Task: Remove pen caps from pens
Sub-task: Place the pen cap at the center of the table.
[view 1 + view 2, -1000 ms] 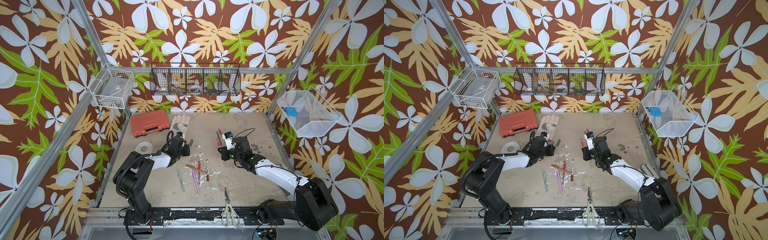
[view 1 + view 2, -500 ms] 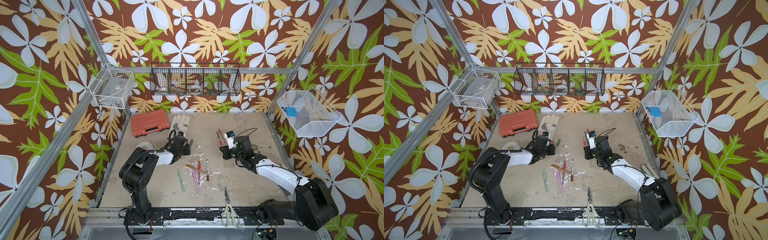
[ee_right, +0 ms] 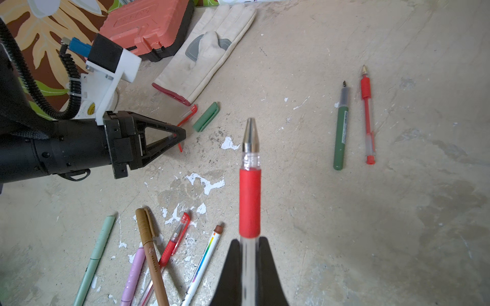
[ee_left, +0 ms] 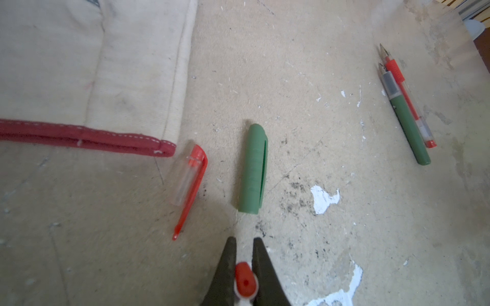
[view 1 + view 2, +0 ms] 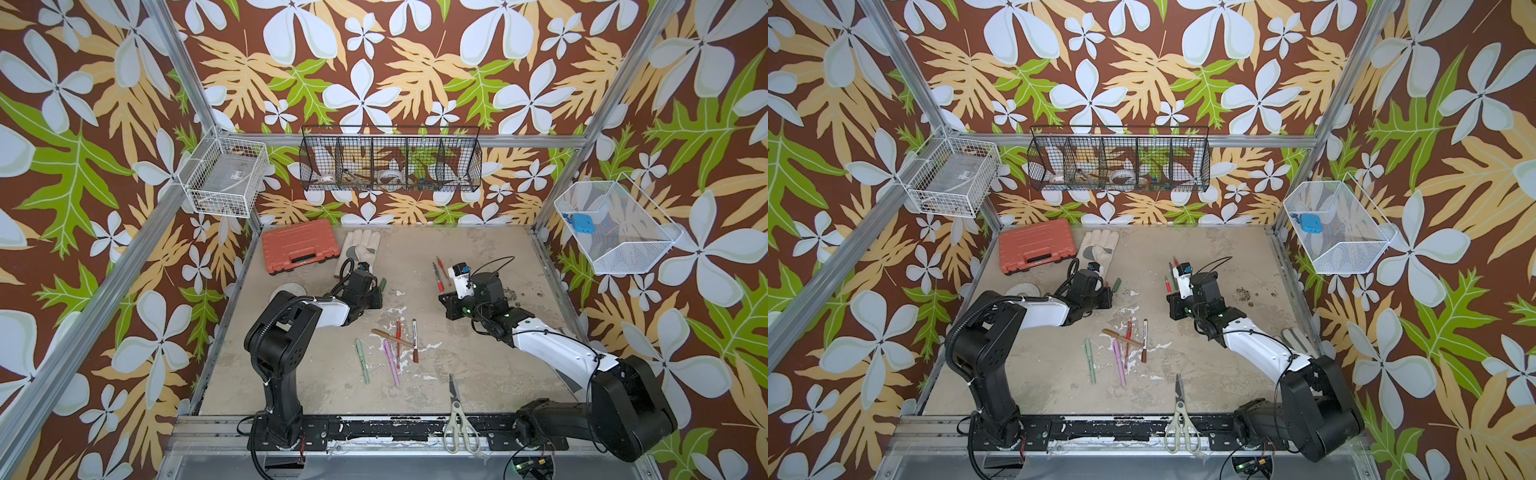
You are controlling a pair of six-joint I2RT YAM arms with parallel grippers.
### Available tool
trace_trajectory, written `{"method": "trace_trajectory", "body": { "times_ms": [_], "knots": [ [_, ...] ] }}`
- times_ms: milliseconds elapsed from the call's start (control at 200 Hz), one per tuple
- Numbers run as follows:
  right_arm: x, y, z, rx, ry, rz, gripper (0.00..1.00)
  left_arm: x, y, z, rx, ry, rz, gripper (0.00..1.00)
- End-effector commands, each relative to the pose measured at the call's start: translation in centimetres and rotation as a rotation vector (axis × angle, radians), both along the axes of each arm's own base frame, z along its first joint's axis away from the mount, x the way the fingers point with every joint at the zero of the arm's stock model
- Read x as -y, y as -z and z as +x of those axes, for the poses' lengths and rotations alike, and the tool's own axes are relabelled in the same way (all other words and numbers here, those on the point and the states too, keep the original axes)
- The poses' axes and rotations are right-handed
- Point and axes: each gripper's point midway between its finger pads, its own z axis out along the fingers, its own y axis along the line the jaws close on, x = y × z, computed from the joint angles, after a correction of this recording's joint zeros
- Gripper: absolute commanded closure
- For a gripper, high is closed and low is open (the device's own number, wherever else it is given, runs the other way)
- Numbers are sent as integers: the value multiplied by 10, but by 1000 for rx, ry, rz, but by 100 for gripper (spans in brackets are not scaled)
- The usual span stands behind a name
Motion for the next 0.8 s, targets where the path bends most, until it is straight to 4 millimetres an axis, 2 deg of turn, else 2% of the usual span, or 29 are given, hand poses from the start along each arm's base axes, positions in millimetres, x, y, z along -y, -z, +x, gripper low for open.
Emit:
{"method": "trace_trajectory", "body": {
  "times_ms": [0,225,445,606,796],
  "knots": [
    [-4,-2,0,5,-13,20,100,-9,11,-5,-35,-10,41,88],
    [-3,-4,-1,12,-12,20,100,-11,10,-3,-33,-17,42,82],
    [0,-3,0,12,1,12,100,-12,3,-3,-18,-20,36,70],
    [6,-3,5,7,38,-8,100,-17,-23,-7,65,-33,7,65],
    [21,8,27,-26,121,-82,100,-20,-66,-24,183,-28,-87,64]
  ]
}}
